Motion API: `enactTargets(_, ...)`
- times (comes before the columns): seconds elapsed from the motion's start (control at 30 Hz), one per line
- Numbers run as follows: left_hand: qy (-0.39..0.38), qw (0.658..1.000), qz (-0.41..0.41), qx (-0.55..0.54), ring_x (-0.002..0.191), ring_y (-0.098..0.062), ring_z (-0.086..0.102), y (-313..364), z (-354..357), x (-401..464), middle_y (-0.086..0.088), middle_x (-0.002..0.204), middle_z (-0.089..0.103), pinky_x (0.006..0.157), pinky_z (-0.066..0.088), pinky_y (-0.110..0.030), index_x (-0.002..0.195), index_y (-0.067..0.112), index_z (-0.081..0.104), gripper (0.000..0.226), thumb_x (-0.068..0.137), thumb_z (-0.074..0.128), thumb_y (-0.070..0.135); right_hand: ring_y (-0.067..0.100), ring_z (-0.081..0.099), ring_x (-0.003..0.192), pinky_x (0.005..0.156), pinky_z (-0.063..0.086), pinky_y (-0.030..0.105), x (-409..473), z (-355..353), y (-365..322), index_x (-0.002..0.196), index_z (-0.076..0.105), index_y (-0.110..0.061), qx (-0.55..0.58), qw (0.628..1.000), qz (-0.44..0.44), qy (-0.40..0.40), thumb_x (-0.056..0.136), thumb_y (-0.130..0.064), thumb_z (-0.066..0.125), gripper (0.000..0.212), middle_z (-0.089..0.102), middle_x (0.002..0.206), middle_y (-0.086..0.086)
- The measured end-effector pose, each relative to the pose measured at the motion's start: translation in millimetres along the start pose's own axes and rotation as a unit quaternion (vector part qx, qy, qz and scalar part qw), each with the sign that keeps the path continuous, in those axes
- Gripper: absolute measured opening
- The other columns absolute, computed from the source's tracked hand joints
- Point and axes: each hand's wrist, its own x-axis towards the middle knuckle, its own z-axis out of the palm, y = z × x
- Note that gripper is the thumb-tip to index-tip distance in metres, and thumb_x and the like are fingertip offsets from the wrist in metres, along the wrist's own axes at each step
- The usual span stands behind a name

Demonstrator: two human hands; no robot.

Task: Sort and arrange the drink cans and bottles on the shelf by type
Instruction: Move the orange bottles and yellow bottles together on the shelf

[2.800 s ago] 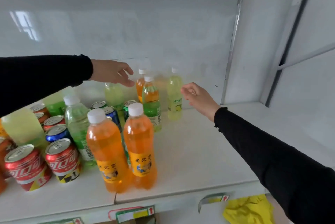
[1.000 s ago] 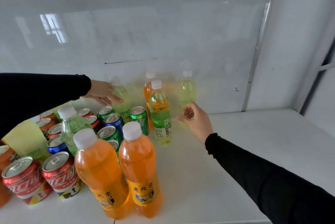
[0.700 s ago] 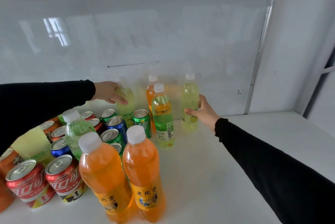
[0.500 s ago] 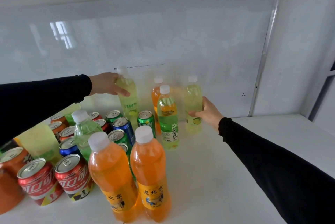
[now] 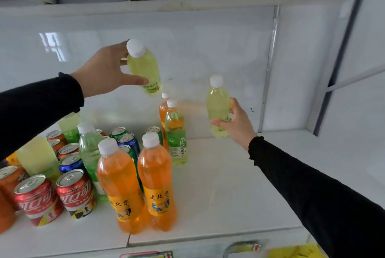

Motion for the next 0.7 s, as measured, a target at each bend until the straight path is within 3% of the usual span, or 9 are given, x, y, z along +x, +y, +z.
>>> enactTargets(0.1,0.016,1.000,0.020,-0.006,0.111,-0.010,0.064,45,2,-10,0.011,0.124,0.065,0.100,0.048,-0.027,0.130,0.025,0.058,0.068,0.070,0.083,0.042,-0.018,0.053,0.101,0.094,0.053,0.038,-21,-28,-5,0.120,0.049,-0.027,0.005,1.000,-0.006,0.003,0.076,-0.029,0.085,0.056,0.063,0.113,-0.014)
enactTargets(0.23,0.024,0.999,0.022,-0.028,0.087,0.022,0.060,114,16,-29,0.022,0.107,0.064,0.074,0.043,0.003,0.126,0.022,0.059,0.056,0.076,0.084,0.025,-0.005,0.055,0.112,0.093,0.052,0.032,-58,-80,-11,0.120,0.049,-0.027,0.010,1.000,-0.018,0.005,0.075,-0.029,0.086,0.058,0.064,0.116,-0.013)
enactTargets(0.3,0.027,0.999,0.014,-0.043,0.086,0.020,0.060,147,27,-41,0.020,0.108,0.064,0.072,0.042,0.005,0.128,0.019,0.059,0.056,0.077,0.083,0.023,0.004,0.057,0.115,0.093,0.051,0.030,-80,-109,-13,0.121,0.050,-0.025,0.008,1.000,-0.025,0.005,0.075,-0.030,0.087,0.060,0.064,0.118,-0.012)
enactTargets(0.43,0.041,0.997,0.009,-0.071,0.099,0.004,0.063,208,54,-69,0.009,0.117,0.065,0.075,0.047,0.000,0.131,0.017,0.057,0.058,0.079,0.081,0.025,-0.015,0.056,0.100,0.074,0.046,0.007,-130,-171,-11,0.126,0.051,-0.017,0.033,0.999,-0.016,-0.007,0.078,-0.021,0.086,0.060,0.064,0.115,-0.011)
enactTargets(0.6,0.036,0.994,-0.019,-0.103,0.111,-0.011,0.066,248,90,-102,0.003,0.124,0.067,0.099,0.053,-0.033,0.131,0.017,0.055,0.061,0.078,0.082,0.029,-0.010,0.056,0.103,0.076,0.044,0.005,-176,-218,-2,0.127,0.052,-0.017,0.040,0.999,0.005,-0.036,0.079,-0.023,0.086,0.060,0.064,0.119,-0.009)
enactTargets(0.7,0.038,0.989,-0.057,-0.130,0.108,-0.014,0.068,254,107,-120,0.000,0.121,0.068,0.099,0.053,-0.039,0.130,0.014,0.056,0.062,0.077,0.084,0.028,-0.005,0.057,0.105,0.078,0.045,0.008,-193,-224,3,0.128,0.052,-0.016,0.052,0.997,0.020,-0.053,0.078,-0.022,0.086,0.060,0.065,0.120,-0.007)
